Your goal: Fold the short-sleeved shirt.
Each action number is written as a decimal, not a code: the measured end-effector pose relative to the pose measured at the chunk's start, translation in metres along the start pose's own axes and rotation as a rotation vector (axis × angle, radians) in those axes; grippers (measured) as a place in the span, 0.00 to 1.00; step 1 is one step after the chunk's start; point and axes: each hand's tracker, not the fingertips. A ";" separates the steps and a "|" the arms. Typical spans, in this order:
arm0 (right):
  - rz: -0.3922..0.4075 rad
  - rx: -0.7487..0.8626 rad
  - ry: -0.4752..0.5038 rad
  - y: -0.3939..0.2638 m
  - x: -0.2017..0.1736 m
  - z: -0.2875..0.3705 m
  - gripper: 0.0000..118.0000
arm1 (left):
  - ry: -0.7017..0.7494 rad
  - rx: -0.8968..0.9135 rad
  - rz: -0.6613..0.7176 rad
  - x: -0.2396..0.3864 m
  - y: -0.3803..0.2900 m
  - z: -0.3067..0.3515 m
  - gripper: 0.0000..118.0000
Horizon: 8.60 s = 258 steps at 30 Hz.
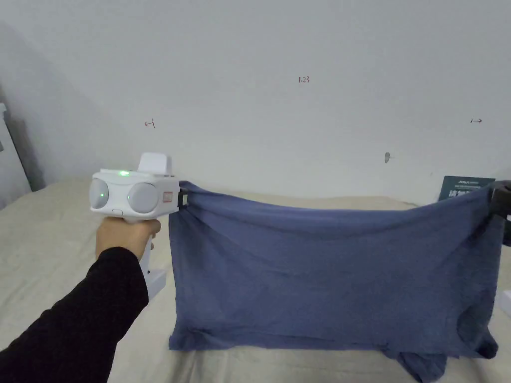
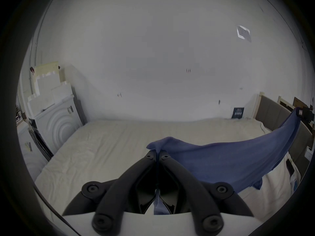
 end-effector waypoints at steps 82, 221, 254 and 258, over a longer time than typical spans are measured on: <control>0.059 -0.091 -0.090 -0.213 -0.052 0.353 0.76 | 0.011 -0.005 0.108 0.016 -0.257 0.301 0.92; -0.003 -0.452 -0.031 -0.247 -0.016 0.181 0.77 | -0.028 -0.393 0.112 -0.027 -0.269 0.137 0.97; 0.057 -0.082 -0.056 -0.220 -0.035 0.345 0.00 | -0.029 -0.179 0.129 -0.016 -0.282 0.261 0.00; 0.055 -0.099 -0.060 -0.222 -0.035 0.338 0.00 | -0.013 -0.323 0.110 -0.024 -0.284 0.229 0.01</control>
